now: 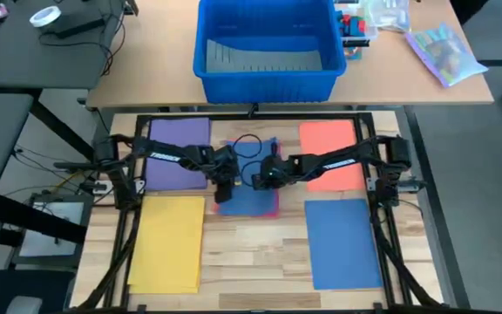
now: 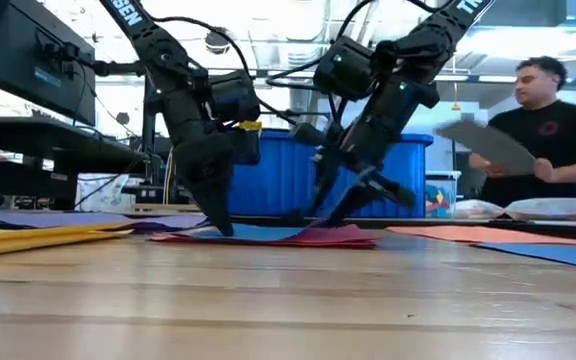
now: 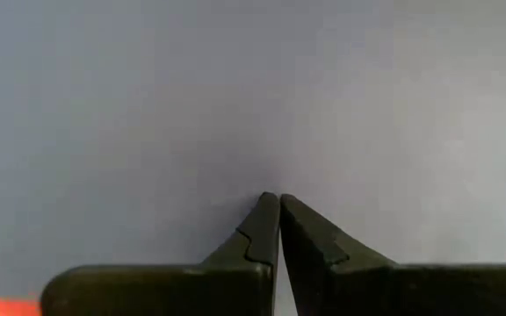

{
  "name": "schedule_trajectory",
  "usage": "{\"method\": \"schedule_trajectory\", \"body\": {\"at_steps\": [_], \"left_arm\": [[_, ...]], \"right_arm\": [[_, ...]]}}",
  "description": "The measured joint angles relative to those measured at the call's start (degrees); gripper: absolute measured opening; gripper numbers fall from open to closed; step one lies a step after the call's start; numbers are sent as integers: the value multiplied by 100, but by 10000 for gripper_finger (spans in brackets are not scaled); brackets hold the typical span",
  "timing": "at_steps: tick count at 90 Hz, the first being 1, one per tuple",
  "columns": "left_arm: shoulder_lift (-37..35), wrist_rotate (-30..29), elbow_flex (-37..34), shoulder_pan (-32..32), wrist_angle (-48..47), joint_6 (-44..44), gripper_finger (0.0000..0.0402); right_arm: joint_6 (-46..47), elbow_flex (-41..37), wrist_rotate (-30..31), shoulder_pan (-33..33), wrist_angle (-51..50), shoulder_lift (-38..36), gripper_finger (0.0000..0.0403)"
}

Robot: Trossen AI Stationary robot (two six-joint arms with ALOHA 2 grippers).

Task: Organize paper
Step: Stack the blue colored paper on top of the other blue colored paper

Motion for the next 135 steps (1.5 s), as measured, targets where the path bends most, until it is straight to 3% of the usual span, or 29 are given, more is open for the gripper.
{"method": "schedule_trajectory", "body": {"at_steps": [7, 25, 41, 52, 65, 88, 101, 122, 135], "left_arm": [[-212, -9, 145, 0, -316, 51, 0], [-924, 57, 697, 0, -1469, 76, 0], [-1745, 84, 1130, 0, -2865, -75, 0], [-2429, 87, 1149, 0, -3451, -327, 0], [-3145, 85, 1054, 0, -3685, -428, 0], [-3661, 83, 1009, 0, -3727, -445, 0], [-3722, 83, 1009, -10, -3719, -390, 0], [-3713, 78, 1009, -15, -3770, -206, 0], [-3715, 81, 1009, -15, -3833, -124, 0]], "right_arm": [[-228, 4, -29, 32, -123, -137, 16], [-500, 44, -61, 106, -800, -1000, 1], [-397, 46, -122, 503, -2028, -1988, 0], [287, 46, -168, 1067, -2898, -2625, 0], [1745, 46, -157, 2024, -3748, -3080, 0], [5112, -101, 90, 3827, -5695, -2827, 0], [6447, -377, -381, 4579, -5989, -2630, 0], [6616, -642, -1167, 5202, -5747, -1968, 0], [6559, -668, -1201, 5272, -5608, -1589, 0]]}}
